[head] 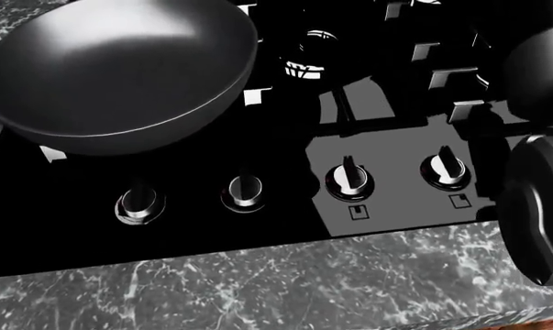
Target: Pick the pork loin from the pan and place it on the plate.
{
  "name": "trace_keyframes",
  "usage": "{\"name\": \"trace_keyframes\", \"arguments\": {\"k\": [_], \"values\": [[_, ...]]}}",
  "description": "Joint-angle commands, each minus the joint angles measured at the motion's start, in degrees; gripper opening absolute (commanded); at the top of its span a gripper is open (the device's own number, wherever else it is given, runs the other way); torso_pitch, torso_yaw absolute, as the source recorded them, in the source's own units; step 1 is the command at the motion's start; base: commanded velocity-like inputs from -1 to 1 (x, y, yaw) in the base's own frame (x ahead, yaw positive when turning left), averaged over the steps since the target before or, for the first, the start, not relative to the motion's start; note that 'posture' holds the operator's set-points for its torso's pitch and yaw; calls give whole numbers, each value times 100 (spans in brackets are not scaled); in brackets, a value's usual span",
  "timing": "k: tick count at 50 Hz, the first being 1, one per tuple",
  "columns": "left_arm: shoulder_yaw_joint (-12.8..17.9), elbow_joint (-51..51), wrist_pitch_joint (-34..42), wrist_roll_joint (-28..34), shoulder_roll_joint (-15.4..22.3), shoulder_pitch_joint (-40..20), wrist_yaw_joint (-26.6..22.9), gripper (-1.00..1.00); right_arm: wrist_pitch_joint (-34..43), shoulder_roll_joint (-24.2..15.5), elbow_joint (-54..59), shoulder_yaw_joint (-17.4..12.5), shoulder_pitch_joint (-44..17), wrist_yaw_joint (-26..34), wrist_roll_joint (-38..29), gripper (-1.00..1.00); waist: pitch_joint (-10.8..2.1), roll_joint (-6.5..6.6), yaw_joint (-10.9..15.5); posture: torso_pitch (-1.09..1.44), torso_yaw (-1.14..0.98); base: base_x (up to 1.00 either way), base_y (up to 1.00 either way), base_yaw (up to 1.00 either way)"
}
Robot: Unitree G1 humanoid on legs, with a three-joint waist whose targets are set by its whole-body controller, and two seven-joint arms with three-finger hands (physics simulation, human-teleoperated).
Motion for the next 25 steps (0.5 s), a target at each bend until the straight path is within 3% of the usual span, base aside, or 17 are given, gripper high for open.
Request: {"name": "trace_keyframes", "arguments": {"k": [1, 4, 5, 9, 11, 13, 16, 17, 18, 19, 22, 25], "values": [[51, -179, -163, 16, 82, -225, 22, 100, -187, -69, -293, -51, -300, -83, 55, -100, -231, 3, 2, 0, 0, 0, 0, 0], [49, -179, -166, 18, 77, -224, 25, 100, -188, -64, -292, -50, -295, -76, 57, -100, -230, 2, -3, 0, 0, 0, -2, 0], [48, -178, -169, 19, 79, -222, 24, 100, -189, -64, -289, -52, -289, -81, 59, -100, -377, 25, 13, 0, 0, 0, -12, 0], [52, -180, -173, 19, 77, -211, 26, 100, -181, -61, -309, -54, -270, -72, 69, -100, -398, 188, 1, 0, 0, 0, -18, 0], [51, -202, -157, 17, 76, -206, 24, 100, -171, -65, -317, -58, -265, -65, 75, -100, -440, 178, -10, 0, 0, 0, -18, 0], [52, -220, -143, 15, 77, -206, 24, 100, -159, -65, -329, -57, -269, -56, 81, -100, -477, 82, 5, 0, 0, 0, -19, 0], [50, -216, -152, 15, 72, -198, 25, 100, -158, -66, -333, -58, -265, -52, 88, -100, -401, -259, 39, 0, 0, 0, -18, 0], [48, -215, -153, 15, 71, -202, 23, 100, -158, -65, -331, -58, -265, -52, 89, -100, -450, -293, 96, 0, 0, 0, -18, 0], [49, -218, -148, 14, 72, -207, 22, 100, -145, -58, -343, -55, -265, -52, 90, -100, -368, -212, 33, 0, 0, 0, -19, 0], [49, -223, -142, 14, 74, -210, 21, 100, -142, -59, -346, -54, -264, -49, 91, -100, -332, -283, 46, 0, 0, 0, -19, 0], [49, -222, -154, 15, 74, -195, 18, 100, -152, -64, -332, -53, -260, -40, 95, -100, -374, -196, 51, 0, 0, 0, -19, 0], [49, -244, -132, 15, 83, -206, 14, 100, -147, -66, -330, -53, -266, -39, 95, -100, -291, -81, 83, 0, 0, 0, -19, 0]]}}
